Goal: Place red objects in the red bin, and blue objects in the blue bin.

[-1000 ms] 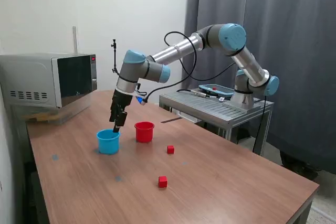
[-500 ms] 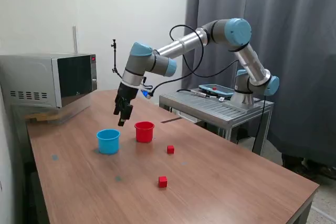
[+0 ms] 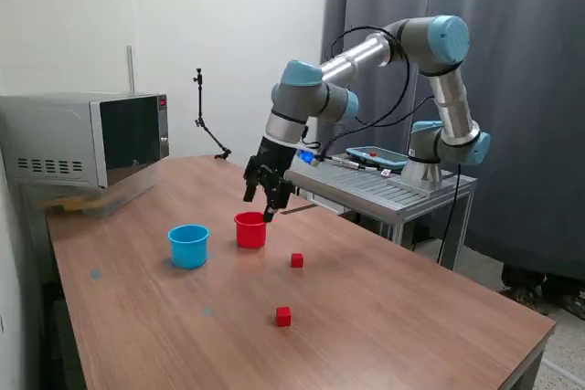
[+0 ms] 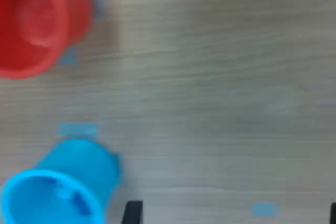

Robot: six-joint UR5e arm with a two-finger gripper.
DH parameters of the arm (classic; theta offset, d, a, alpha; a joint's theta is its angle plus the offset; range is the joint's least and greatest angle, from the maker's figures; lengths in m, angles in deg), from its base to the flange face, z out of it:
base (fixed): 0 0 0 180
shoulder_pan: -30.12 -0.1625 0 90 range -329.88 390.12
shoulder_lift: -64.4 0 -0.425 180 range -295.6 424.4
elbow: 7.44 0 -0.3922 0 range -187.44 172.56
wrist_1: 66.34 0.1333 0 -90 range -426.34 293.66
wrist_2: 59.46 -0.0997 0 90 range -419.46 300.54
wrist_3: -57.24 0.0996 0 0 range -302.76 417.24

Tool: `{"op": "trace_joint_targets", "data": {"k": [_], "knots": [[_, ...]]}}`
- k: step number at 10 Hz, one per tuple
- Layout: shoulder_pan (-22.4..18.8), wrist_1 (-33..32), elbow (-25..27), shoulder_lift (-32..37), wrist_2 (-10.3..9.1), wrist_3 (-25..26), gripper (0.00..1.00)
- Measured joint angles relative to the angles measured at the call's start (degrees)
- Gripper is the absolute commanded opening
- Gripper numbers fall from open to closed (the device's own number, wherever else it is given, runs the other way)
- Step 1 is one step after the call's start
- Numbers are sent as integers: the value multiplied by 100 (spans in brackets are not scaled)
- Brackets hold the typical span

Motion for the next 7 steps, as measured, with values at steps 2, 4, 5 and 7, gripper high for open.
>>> {"op": "trace_joint_targets", "data": {"k": [2, 4, 5, 7], "knots": [[-188, 11, 36, 42, -445, 5, 100], [-339, 27, 29, -24, -668, 6, 100], [-414, 28, 17, -126, -707, 7, 100], [-547, 6, -38, -390, -746, 7, 100]]}}
